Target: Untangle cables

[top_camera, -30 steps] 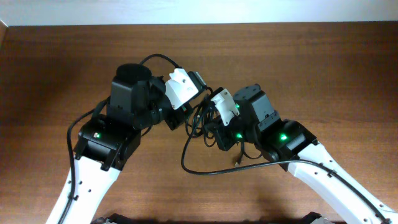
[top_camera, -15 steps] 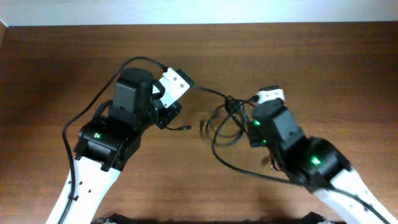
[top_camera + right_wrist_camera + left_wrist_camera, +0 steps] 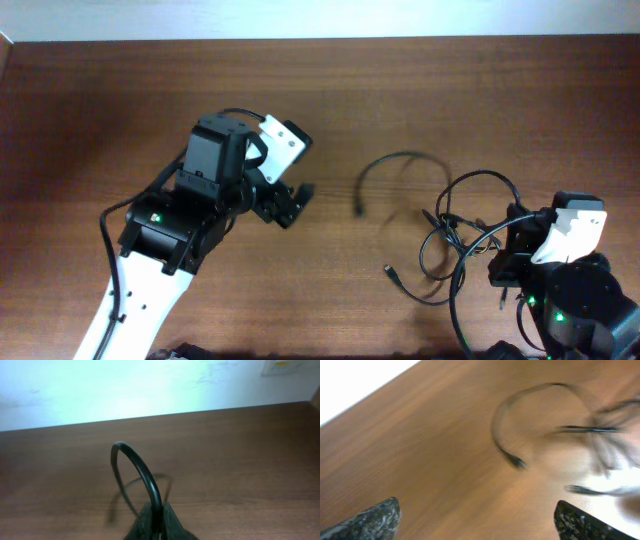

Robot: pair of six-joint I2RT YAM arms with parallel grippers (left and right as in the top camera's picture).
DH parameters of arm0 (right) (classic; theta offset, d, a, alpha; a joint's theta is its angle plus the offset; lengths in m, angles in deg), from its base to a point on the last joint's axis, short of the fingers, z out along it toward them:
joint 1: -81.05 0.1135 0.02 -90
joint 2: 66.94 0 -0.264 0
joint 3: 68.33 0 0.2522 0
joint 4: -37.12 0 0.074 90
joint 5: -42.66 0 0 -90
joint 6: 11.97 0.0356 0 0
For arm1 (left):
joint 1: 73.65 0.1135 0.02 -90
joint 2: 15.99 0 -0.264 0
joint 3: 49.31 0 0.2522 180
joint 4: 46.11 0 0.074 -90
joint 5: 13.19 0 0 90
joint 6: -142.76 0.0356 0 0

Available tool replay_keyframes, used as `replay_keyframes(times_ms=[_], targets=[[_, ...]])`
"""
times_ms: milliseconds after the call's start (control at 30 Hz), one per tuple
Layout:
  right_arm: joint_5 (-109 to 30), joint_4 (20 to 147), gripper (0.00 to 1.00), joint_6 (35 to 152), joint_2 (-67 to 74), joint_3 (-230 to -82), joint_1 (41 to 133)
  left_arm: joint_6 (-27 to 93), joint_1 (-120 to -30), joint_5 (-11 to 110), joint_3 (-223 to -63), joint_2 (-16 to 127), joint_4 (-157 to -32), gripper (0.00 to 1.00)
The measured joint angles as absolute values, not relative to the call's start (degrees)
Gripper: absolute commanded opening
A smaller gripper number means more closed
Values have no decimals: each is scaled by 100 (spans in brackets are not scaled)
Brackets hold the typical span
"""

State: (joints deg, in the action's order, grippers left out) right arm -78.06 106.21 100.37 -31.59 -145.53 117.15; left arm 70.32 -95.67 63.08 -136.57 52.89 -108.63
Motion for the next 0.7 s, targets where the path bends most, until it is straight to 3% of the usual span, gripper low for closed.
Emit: replay_keyframes(times_ms=[33, 133, 200, 267, 500, 567, 633, 700], targets=[[-7668, 10621, 4, 10033, -3159, -14553, 11715, 7174, -9567, 5534, -13657, 5296, -10860, 85], [-7102, 10498, 4, 10007, -3159, -14553, 11715, 7406, -9602, 4255, -13670, 5637, -10856, 62], [-6132, 10116, 4, 9699, -3157, -14553, 11715, 7594, -9797, 3882, -13676, 6155, -10856, 56], [-5559, 9755, 4, 9399, -3148, -14553, 11715, 7764, -10158, 3733, -13681, 6655, -10860, 55], [-5022, 9283, 4, 8964, -3148, -14553, 11715, 8818, -11648, 3735, -13687, 7956, -11322, 68], [-5022, 9288, 4, 8956, -3148, -14577, 11715, 8879, -11924, 3978, -13687, 8113, -11315, 63], [-5022, 9320, 4, 8956, -3150, -14665, 11715, 8923, -12088, 4317, -13687, 8142, -11147, 45], [-5022, 9465, 4, 8942, -3150, -14691, 11715, 8955, -12116, 4664, -13687, 8142, -10930, 44]])
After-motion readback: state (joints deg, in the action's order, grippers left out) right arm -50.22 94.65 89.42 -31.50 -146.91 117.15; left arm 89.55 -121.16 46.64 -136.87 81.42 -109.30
